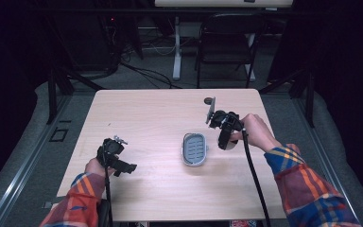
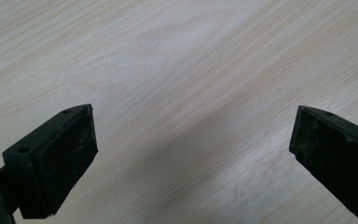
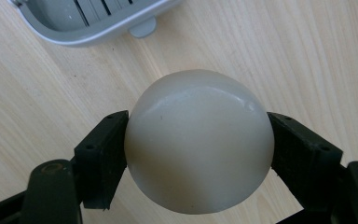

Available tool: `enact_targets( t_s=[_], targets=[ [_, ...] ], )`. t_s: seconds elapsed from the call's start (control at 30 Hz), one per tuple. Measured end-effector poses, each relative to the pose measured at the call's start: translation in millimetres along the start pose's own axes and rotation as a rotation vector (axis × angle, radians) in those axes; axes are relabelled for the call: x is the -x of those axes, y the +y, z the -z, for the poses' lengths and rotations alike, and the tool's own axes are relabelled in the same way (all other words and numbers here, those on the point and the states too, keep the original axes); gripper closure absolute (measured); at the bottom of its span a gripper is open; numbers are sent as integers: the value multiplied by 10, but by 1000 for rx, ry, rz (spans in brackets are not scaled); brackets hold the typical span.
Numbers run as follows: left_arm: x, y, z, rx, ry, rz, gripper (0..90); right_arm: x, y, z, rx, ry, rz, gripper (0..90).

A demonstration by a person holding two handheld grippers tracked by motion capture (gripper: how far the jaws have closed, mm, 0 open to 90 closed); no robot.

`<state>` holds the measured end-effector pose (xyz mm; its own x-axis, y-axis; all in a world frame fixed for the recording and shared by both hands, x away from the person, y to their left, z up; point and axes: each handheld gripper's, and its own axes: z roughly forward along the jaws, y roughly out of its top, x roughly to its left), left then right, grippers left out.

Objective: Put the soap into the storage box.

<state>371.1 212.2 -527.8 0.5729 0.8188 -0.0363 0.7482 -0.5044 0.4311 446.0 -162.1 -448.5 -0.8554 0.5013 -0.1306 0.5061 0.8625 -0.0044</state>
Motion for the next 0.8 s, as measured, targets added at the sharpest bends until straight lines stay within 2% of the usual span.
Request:
enact_targets(
  t_s=[0.8],
  targets=[
    [3,-3,-8,-6,-3,-2,9,-103,303,96,17,0,45,242]
  ],
)
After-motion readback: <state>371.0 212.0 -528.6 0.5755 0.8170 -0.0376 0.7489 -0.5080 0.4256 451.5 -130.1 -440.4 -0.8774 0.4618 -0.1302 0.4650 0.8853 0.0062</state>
